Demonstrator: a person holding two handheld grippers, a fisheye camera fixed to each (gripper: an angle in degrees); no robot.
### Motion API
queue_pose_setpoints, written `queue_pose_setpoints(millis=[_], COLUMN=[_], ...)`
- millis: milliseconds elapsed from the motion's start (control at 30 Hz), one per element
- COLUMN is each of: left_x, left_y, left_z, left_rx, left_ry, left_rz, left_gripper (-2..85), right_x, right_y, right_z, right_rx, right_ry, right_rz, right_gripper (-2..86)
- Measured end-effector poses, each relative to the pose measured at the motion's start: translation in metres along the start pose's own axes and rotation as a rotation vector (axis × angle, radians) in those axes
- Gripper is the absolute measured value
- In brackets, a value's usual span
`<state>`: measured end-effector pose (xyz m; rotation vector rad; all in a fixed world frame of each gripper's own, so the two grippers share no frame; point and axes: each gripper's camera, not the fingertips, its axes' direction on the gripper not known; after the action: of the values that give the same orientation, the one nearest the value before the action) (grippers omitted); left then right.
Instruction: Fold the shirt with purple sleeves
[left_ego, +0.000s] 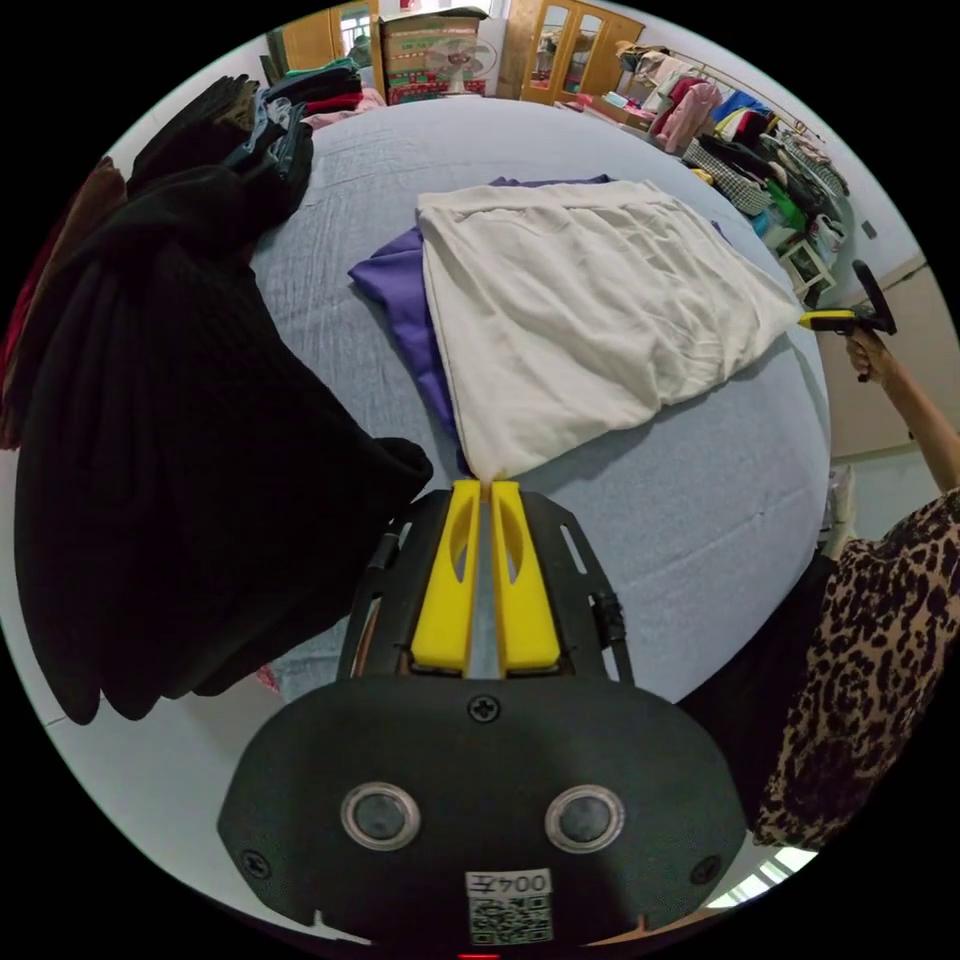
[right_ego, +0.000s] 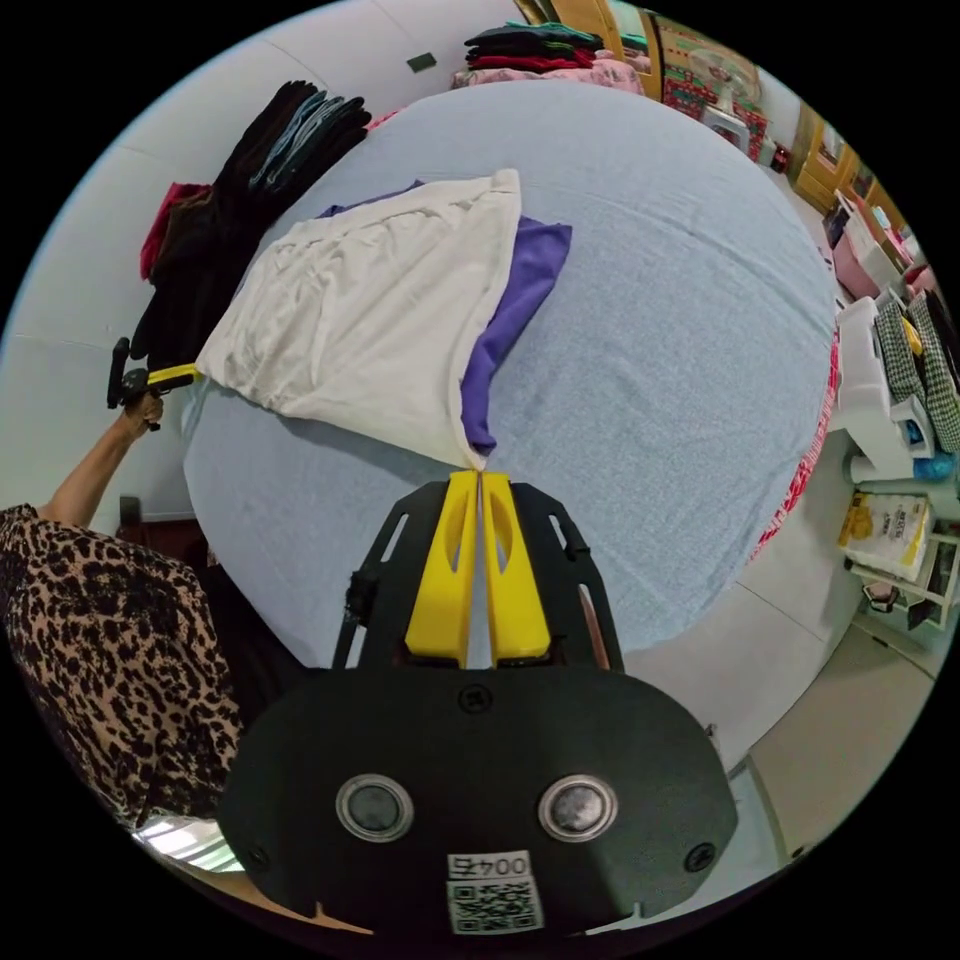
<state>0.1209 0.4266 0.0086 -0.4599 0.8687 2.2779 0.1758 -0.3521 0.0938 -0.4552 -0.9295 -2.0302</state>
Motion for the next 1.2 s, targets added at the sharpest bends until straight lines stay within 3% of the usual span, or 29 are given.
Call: queue_pose_setpoints(millis=[433,633,733,833,1000,1200], left_x=[-0.012,-0.001,-0.006,-0.019,-0.032,0.002], left_y=[0.05,0.073,0.083,0.1,0.102,0.019], left_z=[-0.003,0.029,0.026,0.02,-0.032,-0.034], left_rx=[-0.058,-0.06,-0.051,-0.094,0.102,0.235], left_ry=[0.185,0.134,0.123,0.08,0.095,0.115], left_rz=[0.063,0.002,-0.03,-0.068,-0.155,-0.098], left_gripper=[1.4,1.7,2.3,3.7,7.6,8.1], right_x=[0.04,0.059,0.069,0.068,0.011,-0.065], right_y=[0.039,0.041,0.046,0.047,-0.005,-0.082], right_z=[0.011,0.077,0.078,0.059,0.049,0.132], right_rx=[-0.086,-0.153,-0.162,-0.141,0.008,-0.102], right_ry=[0.007,0.039,0.115,0.191,0.113,0.1], right_rz=[0.003,0.09,0.132,0.156,0.102,0.03], right_gripper=[-0.7,0.1,2.6,10.5,16.6,16.6])
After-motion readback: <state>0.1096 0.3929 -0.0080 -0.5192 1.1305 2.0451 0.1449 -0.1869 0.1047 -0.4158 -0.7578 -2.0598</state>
